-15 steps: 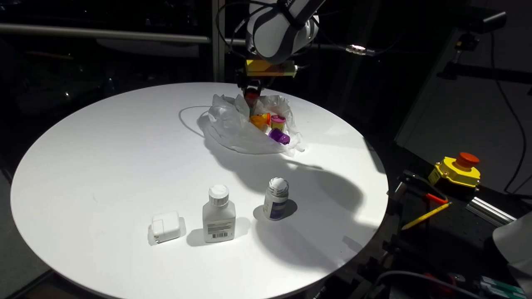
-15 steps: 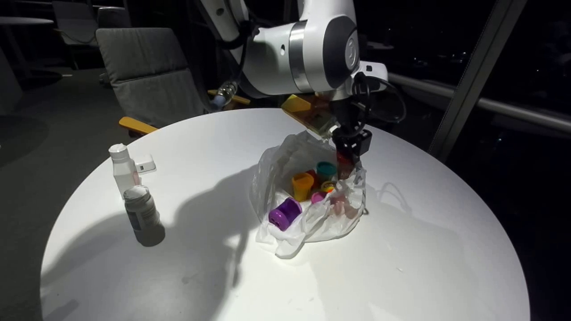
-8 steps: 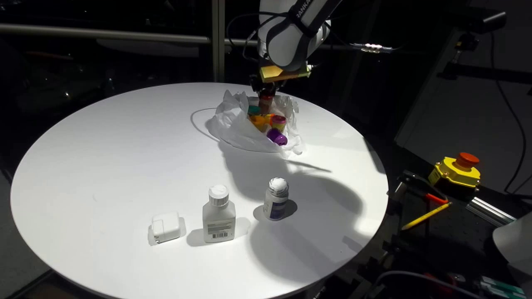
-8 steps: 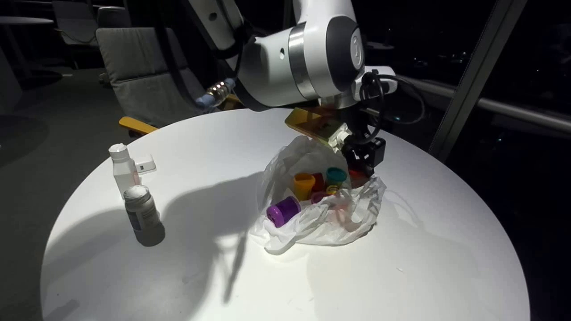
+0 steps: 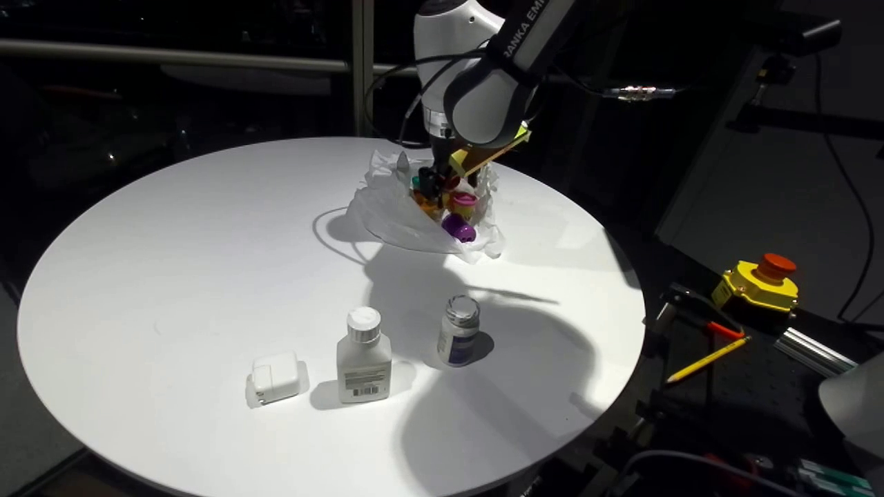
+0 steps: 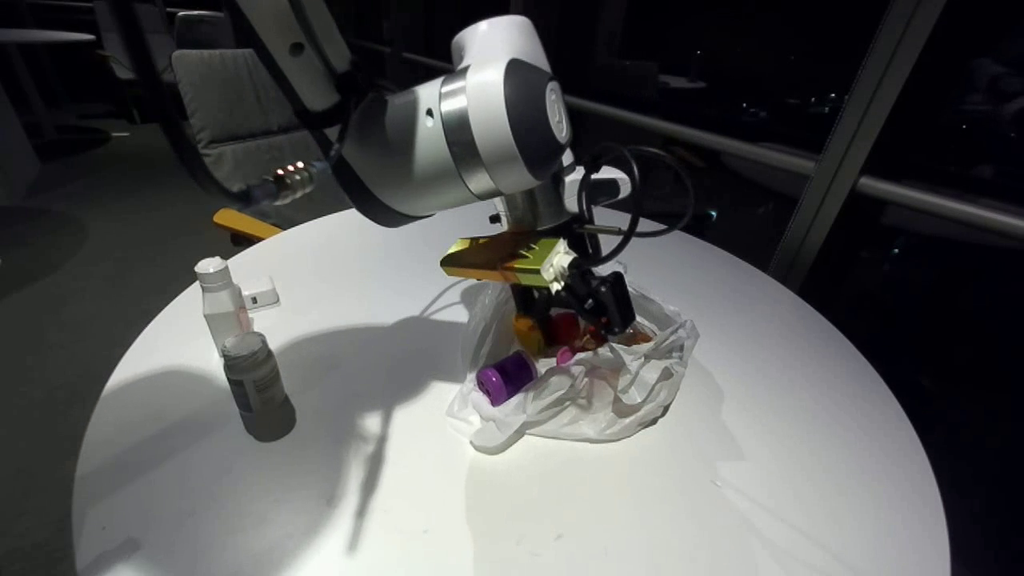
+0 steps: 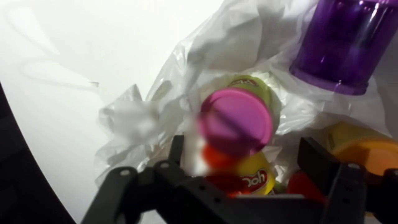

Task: Pick up all the objects surrounding the white plate and arrange them on the plate

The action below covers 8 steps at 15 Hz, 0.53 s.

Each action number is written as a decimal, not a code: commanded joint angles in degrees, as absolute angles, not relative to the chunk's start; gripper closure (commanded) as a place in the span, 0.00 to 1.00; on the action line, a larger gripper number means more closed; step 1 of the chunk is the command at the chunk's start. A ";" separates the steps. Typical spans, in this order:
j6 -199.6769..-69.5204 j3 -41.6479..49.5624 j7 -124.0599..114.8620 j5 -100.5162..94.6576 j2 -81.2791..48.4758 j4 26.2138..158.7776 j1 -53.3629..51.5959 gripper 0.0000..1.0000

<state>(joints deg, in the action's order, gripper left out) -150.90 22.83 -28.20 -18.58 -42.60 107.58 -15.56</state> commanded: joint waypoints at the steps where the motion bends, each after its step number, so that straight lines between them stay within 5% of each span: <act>1: -144.24 23.11 -26.52 -23.04 -36.72 109.08 -19.28 0.00; 8: -131.34 16.37 -33.14 -27.40 -24.69 108.41 -22.59 0.00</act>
<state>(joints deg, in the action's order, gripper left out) -135.30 21.30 -31.28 -27.05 -30.67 106.91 -23.77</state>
